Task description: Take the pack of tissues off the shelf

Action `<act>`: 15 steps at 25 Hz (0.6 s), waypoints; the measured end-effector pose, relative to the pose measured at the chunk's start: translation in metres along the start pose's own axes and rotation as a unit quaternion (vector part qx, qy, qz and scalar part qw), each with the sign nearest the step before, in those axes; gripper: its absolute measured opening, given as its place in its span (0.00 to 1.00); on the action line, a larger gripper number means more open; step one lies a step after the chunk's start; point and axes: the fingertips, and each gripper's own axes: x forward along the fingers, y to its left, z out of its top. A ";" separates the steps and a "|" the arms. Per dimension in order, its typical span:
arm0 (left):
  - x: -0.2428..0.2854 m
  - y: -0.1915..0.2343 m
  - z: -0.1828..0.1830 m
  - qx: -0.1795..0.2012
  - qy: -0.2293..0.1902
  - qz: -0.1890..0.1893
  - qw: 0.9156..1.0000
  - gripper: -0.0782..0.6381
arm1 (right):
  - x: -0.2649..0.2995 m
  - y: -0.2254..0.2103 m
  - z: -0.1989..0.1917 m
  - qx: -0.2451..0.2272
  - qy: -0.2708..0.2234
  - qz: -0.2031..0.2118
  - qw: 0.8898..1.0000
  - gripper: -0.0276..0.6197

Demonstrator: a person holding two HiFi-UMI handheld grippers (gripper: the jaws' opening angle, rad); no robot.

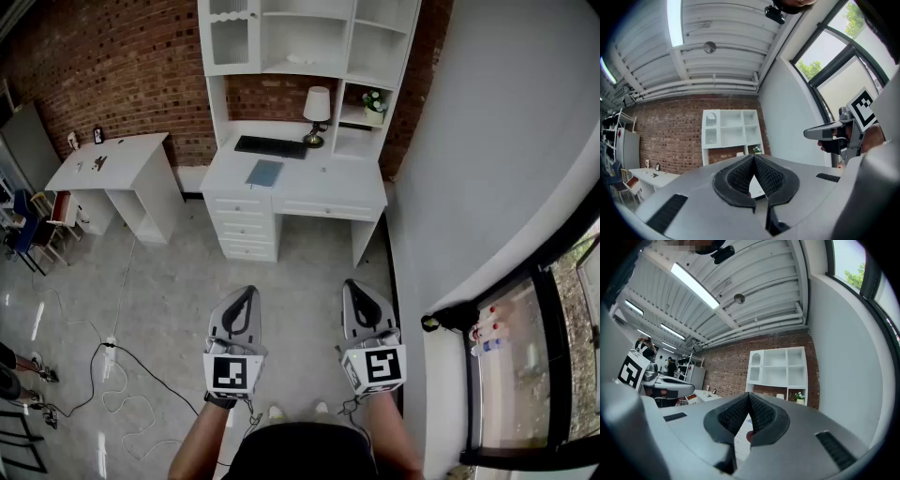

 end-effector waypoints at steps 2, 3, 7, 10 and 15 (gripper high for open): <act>0.002 0.006 -0.001 -0.001 0.000 -0.003 1.000 0.13 | 0.005 0.006 0.001 -0.003 0.001 0.001 1.000 0.05; 0.003 0.008 -0.002 -0.001 0.000 -0.005 1.000 0.13 | 0.007 0.009 0.001 -0.005 0.001 0.001 1.000 0.05; 0.008 0.008 -0.006 0.002 0.008 -0.012 1.000 0.13 | 0.009 0.011 -0.003 -0.007 0.010 0.004 1.000 0.05; 0.014 0.004 0.000 -0.014 -0.005 -0.015 1.000 0.13 | 0.011 0.006 -0.004 -0.007 0.015 0.009 1.000 0.05; 0.020 0.010 0.004 -0.016 -0.011 -0.010 1.000 0.13 | 0.023 0.000 0.005 0.004 -0.005 0.017 1.000 0.05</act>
